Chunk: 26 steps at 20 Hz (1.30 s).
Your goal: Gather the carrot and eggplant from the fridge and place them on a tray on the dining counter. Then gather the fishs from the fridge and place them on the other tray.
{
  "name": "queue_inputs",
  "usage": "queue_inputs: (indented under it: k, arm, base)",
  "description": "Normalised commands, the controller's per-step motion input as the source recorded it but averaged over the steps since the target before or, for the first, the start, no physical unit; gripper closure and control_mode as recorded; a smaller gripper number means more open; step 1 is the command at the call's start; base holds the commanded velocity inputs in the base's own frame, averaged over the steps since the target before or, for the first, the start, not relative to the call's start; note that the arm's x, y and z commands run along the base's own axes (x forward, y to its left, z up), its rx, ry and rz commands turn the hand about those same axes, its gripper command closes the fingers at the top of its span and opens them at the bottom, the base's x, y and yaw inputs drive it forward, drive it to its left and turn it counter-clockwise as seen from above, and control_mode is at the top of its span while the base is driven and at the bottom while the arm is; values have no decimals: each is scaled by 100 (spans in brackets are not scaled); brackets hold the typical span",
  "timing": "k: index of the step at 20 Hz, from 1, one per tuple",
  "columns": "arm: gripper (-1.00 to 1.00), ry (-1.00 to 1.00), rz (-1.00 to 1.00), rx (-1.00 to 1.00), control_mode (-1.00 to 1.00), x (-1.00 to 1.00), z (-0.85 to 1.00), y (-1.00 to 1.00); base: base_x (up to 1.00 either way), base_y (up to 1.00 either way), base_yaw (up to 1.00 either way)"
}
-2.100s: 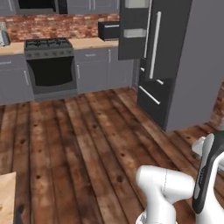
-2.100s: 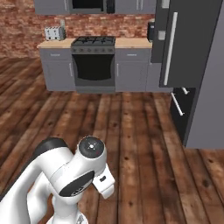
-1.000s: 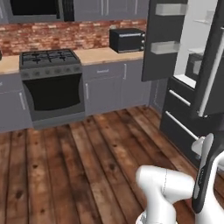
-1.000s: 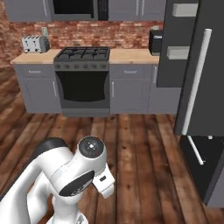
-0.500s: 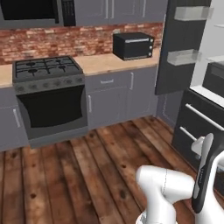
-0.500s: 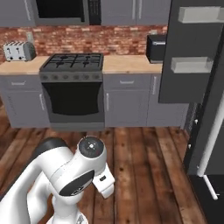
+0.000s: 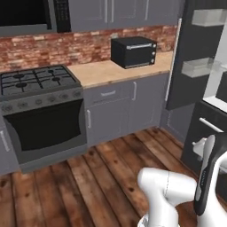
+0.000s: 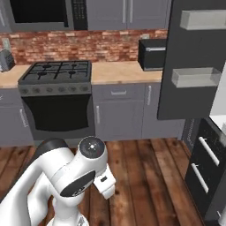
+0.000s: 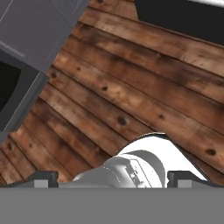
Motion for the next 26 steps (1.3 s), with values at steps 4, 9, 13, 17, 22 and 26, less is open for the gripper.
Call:
queue_inputs:
  k: [4,9,13,17,22,26]
  arm:
    - [-100,0,0,0,100,0,0,0]
    - [-100,0,0,0,100,0,0,0]
    - [-100,0,0,0,100,0,0,0]
    - [-100,0,0,0,100,0,0,0]
    - [-100,0,0,0,100,0,0,0]
    - [-100,0,0,0,100,0,0,0]
  base:
    - [64,0,-32]
    - [59,0,-36]
    - [58,0,-37]
    - [59,0,-37]
    - [61,0,-37]
    - [62,0,-37]
